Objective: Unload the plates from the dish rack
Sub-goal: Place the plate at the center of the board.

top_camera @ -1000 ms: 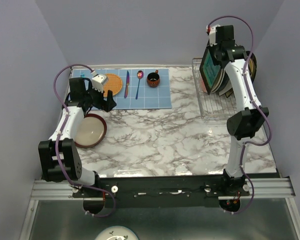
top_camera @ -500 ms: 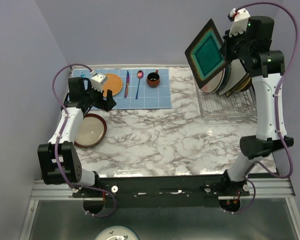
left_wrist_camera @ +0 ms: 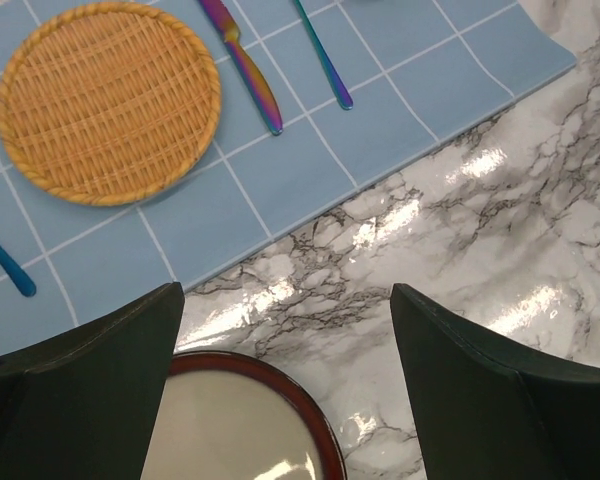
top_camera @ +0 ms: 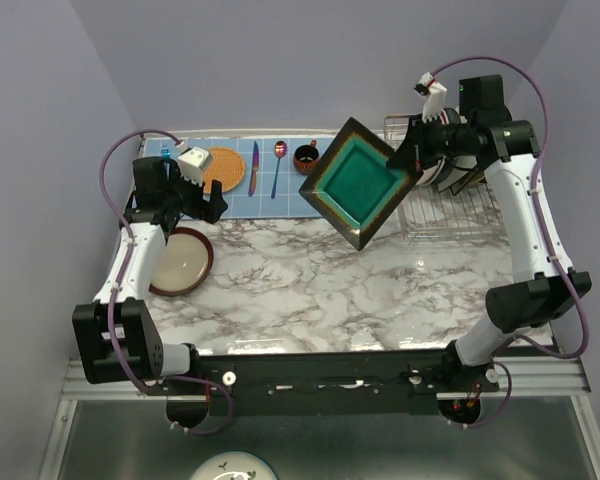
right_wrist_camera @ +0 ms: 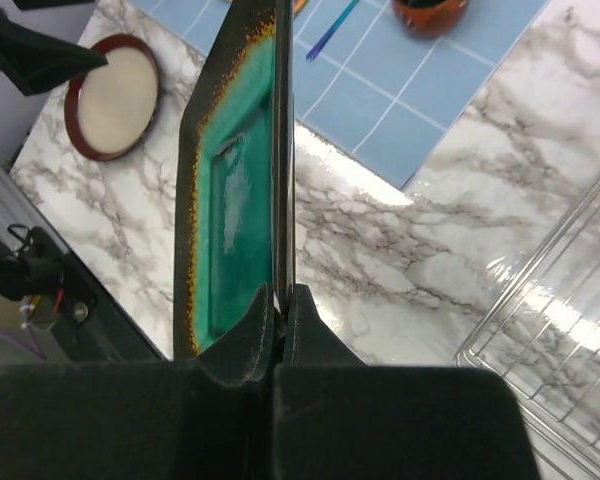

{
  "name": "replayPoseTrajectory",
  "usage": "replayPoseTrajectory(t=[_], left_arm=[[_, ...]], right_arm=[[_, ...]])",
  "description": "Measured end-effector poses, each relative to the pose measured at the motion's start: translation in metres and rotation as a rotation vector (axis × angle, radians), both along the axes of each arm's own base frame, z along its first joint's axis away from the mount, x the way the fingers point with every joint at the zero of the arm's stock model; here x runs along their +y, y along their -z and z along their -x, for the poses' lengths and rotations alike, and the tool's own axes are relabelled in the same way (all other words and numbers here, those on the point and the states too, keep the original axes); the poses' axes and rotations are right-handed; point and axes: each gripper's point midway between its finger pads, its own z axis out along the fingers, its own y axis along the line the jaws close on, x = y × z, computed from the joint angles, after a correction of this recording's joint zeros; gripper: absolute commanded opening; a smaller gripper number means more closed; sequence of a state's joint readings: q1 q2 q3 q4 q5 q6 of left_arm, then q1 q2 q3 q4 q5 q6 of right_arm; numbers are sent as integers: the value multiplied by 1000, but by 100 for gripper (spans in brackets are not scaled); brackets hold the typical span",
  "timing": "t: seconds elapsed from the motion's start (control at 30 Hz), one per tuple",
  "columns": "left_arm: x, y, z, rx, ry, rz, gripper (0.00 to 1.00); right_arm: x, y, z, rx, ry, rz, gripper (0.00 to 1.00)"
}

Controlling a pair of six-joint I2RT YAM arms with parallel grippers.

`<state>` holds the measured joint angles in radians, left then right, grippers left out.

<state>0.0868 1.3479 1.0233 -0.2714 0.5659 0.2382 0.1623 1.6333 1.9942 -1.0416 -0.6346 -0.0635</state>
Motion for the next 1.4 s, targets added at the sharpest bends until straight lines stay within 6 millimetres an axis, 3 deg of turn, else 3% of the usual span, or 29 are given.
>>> replayPoseTrajectory(t=[0.17, 0.47, 0.67, 0.8, 0.97, 1.4], left_arm=[[7, -11, -3, -44, -38, -25, 92], [17, -28, -14, -89, -90, -4, 92], [21, -57, -25, -154, -96, -8, 92], [24, -59, -27, -156, -101, -9, 92], [30, -54, -31, -143, -114, -9, 92], [36, -48, -35, -132, -118, -22, 92]], right_arm=[[7, 46, 8, 115, -53, -9, 1], [25, 110, 26, 175, -198, 67, 1], [38, 145, 19, 198, -321, 104, 1], [41, 171, 13, 225, -368, 133, 1], [51, 185, 5, 225, -434, 158, 1], [96, 193, 7, 207, -624, 137, 1]])
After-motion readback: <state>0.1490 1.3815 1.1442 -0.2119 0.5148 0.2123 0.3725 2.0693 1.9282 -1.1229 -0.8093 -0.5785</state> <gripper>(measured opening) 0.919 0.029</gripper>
